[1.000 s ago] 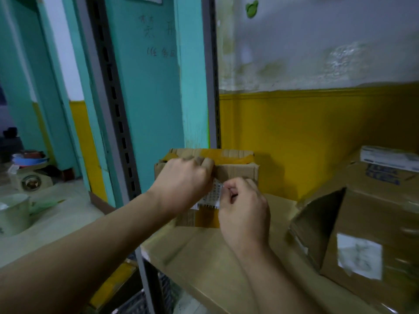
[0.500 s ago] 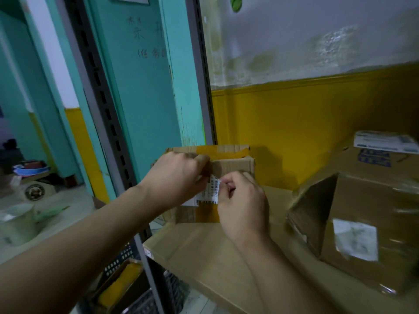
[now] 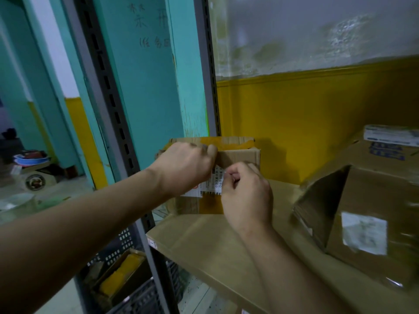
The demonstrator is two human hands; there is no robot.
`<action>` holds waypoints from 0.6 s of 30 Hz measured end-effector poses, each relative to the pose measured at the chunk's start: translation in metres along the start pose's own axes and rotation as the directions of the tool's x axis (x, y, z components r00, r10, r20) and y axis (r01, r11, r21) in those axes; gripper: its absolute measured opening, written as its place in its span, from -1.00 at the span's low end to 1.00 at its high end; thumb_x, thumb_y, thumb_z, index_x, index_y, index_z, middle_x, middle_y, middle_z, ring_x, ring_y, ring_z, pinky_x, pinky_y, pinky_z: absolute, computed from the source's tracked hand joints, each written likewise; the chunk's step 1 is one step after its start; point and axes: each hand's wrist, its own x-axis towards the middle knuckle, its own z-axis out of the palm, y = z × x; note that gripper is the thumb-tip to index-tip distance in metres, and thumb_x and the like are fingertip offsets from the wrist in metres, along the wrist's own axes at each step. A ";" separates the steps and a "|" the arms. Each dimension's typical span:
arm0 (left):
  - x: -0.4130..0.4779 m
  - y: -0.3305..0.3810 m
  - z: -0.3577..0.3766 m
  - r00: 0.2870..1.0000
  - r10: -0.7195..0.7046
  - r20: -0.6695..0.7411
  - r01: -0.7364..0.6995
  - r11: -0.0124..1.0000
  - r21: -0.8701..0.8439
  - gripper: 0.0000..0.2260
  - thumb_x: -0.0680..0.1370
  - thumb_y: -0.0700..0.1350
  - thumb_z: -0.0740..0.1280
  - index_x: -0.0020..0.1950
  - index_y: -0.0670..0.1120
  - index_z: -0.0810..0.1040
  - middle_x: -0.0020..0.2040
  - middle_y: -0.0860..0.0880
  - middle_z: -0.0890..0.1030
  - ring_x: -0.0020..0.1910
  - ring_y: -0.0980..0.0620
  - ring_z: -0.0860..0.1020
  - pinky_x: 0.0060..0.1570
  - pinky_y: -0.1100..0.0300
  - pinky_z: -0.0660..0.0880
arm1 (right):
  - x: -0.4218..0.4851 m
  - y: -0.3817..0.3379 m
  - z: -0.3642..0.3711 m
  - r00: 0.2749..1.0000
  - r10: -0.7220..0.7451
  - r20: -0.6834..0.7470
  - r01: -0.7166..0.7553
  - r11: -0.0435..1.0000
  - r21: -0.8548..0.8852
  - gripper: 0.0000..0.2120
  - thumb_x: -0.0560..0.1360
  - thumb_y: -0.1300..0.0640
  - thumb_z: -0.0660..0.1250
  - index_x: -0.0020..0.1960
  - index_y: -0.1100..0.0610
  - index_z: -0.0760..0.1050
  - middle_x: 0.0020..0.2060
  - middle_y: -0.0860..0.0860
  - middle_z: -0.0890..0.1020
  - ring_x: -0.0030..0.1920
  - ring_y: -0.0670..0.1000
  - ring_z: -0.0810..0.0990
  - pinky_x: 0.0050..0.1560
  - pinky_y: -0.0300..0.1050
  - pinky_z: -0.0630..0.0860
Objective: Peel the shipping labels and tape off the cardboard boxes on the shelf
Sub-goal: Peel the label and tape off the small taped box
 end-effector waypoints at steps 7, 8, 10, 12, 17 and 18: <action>-0.003 -0.009 -0.001 1.000 -0.020 -0.022 0.016 0.983 -0.184 -0.79 0.69 -0.02 0.11 0.09 -0.09 0.49 -0.16 0.01 0.55 -0.26 0.00 0.56 -0.24 0.08 0.56 | 0.001 0.001 -0.002 1.000 0.012 0.012 -0.012 1.000 -0.004 -0.92 0.55 0.15 0.31 -0.06 0.04 0.57 -0.16 -0.15 0.47 -0.19 -0.13 0.46 -0.36 -0.46 0.19; -0.003 -0.010 -0.003 0.999 -0.032 -0.014 0.028 0.976 -0.217 -0.77 0.68 -0.01 0.10 0.11 -0.09 0.50 -0.14 0.00 0.57 -0.23 -0.01 0.58 -0.24 0.08 0.57 | 0.001 0.001 -0.003 1.000 0.014 0.010 -0.014 1.000 0.002 -0.92 0.55 0.15 0.31 -0.06 0.03 0.57 -0.15 -0.14 0.49 -0.19 -0.13 0.48 -0.35 -0.45 0.20; -0.003 -0.013 -0.005 0.999 -0.051 -0.006 0.048 0.956 -0.289 -0.75 0.67 -0.01 0.13 0.14 -0.09 0.54 -0.11 0.00 0.60 -0.20 0.00 0.63 -0.24 0.10 0.60 | 0.001 0.001 -0.003 1.000 0.014 0.011 -0.015 1.000 0.011 -0.92 0.56 0.15 0.31 -0.06 0.03 0.57 -0.15 -0.13 0.51 -0.20 -0.14 0.50 -0.35 -0.45 0.24; -0.006 -0.016 -0.004 0.994 -0.106 -0.015 0.092 0.920 -0.380 -0.78 0.65 -0.05 0.20 0.18 -0.08 0.58 -0.06 0.00 0.66 -0.13 0.02 0.66 -0.17 0.12 0.62 | 0.001 0.001 -0.004 1.000 0.012 0.018 -0.012 1.000 0.020 -0.92 0.56 0.16 0.32 -0.07 0.03 0.57 -0.17 -0.14 0.50 -0.23 -0.16 0.48 -0.37 -0.46 0.23; -0.031 0.004 0.004 0.884 -0.453 -0.112 0.271 0.694 -0.667 -0.73 0.56 -0.17 0.36 0.26 0.02 0.58 0.12 0.16 0.61 0.02 0.22 0.58 0.08 0.28 0.57 | 0.004 0.000 -0.008 0.998 0.032 0.048 -0.034 0.998 0.046 -0.88 0.54 0.16 0.33 -0.14 -0.02 0.52 -0.19 -0.14 0.49 -0.30 -0.24 0.40 -0.39 -0.49 0.30; -0.038 0.010 0.006 0.853 -0.505 -0.136 0.287 0.670 -0.685 -0.73 0.55 -0.17 0.37 0.24 0.03 0.59 0.14 0.19 0.58 0.05 0.22 0.57 0.09 0.28 0.55 | 0.004 0.000 -0.009 0.998 0.040 0.054 -0.042 0.998 0.044 -0.88 0.54 0.16 0.33 -0.14 -0.03 0.52 -0.18 -0.14 0.50 -0.29 -0.23 0.41 -0.41 -0.47 0.29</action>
